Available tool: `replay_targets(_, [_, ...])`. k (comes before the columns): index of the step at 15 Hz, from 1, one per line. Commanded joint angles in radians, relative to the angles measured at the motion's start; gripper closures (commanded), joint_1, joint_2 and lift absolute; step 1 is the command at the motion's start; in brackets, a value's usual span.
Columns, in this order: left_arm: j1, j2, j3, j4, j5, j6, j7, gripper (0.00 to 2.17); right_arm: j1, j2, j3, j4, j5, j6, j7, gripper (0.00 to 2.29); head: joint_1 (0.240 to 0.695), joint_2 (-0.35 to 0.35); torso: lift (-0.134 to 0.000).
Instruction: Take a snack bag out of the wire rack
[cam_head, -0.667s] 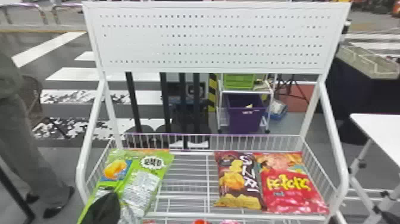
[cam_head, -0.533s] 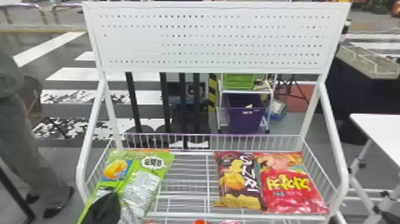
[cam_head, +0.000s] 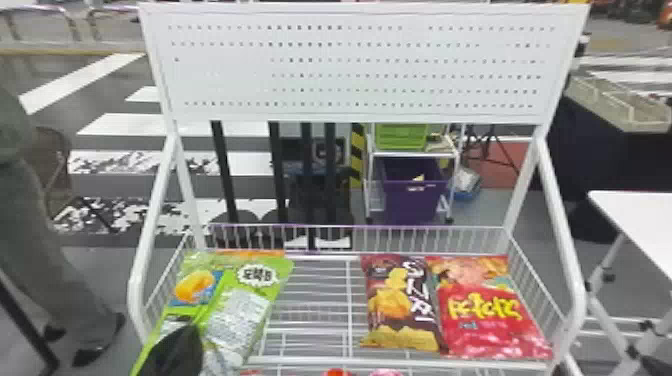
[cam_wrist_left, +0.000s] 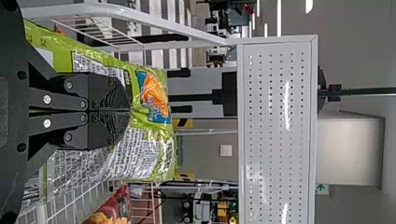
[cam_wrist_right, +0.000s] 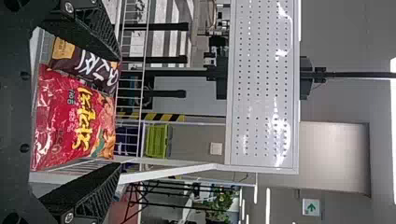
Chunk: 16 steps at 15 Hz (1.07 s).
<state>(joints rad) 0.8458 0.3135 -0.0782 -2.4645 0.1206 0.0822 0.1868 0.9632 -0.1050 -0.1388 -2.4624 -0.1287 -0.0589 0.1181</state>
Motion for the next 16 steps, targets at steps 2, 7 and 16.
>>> replay_targets(2, [0.002,0.001,-0.002,-0.002,-0.002,0.000,0.000,1.76,0.000,-0.001,-0.001,-0.001,0.000,0.000,0.000,0.09,0.499,0.000,0.000])
replay_targets(7, [0.002,0.001,0.000,-0.002,-0.002,0.000,0.000,1.76,0.000,-0.002,-0.001,-0.001,0.001,0.000,0.000,0.09,0.499,0.000,0.000])
replay_targets(16, [-0.008,0.001,-0.003,-0.002,-0.002,0.003,-0.001,1.76,-0.291,-0.064,0.105,0.232,0.004,0.101,-0.031,0.09,0.499,0.000,0.000])
